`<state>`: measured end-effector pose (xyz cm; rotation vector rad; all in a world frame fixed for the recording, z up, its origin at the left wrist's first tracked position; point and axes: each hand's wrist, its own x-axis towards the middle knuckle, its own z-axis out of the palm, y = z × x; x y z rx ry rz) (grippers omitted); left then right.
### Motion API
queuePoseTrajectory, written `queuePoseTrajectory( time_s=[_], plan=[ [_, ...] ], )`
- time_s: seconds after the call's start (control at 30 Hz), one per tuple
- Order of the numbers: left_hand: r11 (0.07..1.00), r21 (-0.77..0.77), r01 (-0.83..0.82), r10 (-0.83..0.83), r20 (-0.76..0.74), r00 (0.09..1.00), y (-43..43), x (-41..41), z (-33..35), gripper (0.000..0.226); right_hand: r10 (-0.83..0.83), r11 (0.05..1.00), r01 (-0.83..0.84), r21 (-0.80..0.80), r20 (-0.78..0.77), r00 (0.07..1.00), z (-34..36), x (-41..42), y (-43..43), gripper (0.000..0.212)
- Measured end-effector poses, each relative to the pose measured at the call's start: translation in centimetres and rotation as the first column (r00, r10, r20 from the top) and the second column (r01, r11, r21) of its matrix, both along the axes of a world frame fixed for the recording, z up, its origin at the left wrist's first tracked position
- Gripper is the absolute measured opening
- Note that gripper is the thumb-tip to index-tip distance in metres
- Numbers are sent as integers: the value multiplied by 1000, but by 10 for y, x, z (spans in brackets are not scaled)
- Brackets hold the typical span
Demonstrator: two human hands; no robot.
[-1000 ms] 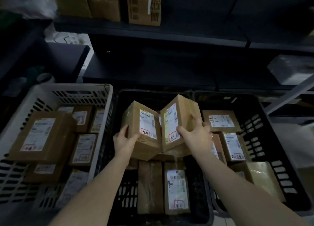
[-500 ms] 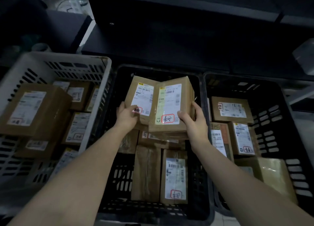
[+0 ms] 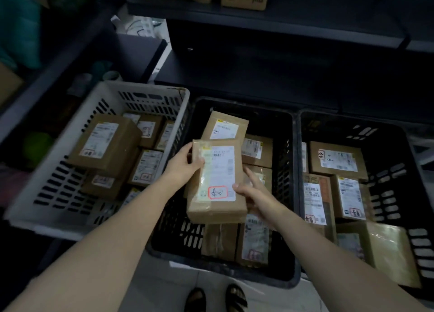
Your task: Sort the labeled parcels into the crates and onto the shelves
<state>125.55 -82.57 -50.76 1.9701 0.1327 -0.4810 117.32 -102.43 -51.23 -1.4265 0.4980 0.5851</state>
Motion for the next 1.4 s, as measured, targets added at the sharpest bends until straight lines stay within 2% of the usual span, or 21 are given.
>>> queuePoseTrajectory(
  time_s=[0.1,0.2,0.33,0.4,0.5,0.57,0.63,0.7,0.8,0.87,1.0,1.17,1.27,1.33,1.4],
  plan=[
    [995,68,73,-68,-70,995,9,-16,-14,61,-44,999,45,6,-74,996,-15,-14,9,68],
    [991,24,135,-131,-121,984,3,-33,-24,65,-116,993,117,5,-79,990,-28,-29,7,70],
    [998,-29,57,-60,-127,990,-15,-39,-42,52,-305,952,305,12,-37,952,-34,-45,-5,75],
    [997,-14,78,-79,-134,988,-24,-36,-48,54,-359,929,358,-98,10,933,-34,-49,-11,79],
    [988,1,152,-150,-185,971,-39,-25,-52,64,-350,880,349,-322,57,935,-27,-47,-13,93],
    [965,118,235,-213,-174,961,-50,-15,-52,67,-307,847,305,-435,69,949,-21,-42,-8,89],
    [918,273,288,-250,-163,954,-58,-6,-54,66,-283,803,240,-546,5,959,-22,-41,-3,90],
    [837,429,339,-294,-170,940,-61,3,-58,58,-333,763,218,-609,-81,940,-27,-41,2,92],
    [553,644,528,-460,-292,838,-61,17,-58,56,-394,702,240,-671,-85,915,-35,-36,11,91],
    [438,684,583,-486,-366,794,-59,25,-59,62,-381,659,237,-713,-45,923,-40,-31,14,89],
    [325,718,616,-492,-428,758,-45,31,-64,65,-341,585,223,-780,13,940,-48,-35,13,76],
    [332,753,569,-518,-359,776,-40,30,-64,67,-519,658,475,-584,105,848,-45,-24,30,91],
    [314,784,535,-548,-310,776,-46,34,-60,66,-660,705,634,-317,35,751,-52,-2,29,89],
    [368,777,510,-583,-235,778,-45,37,-58,54,-711,695,698,-172,-26,702,-57,10,16,73],
    [476,696,537,-625,-163,764,-42,38,-60,50,-706,704,699,-125,-24,707,-59,21,-1,64]
  ],
)
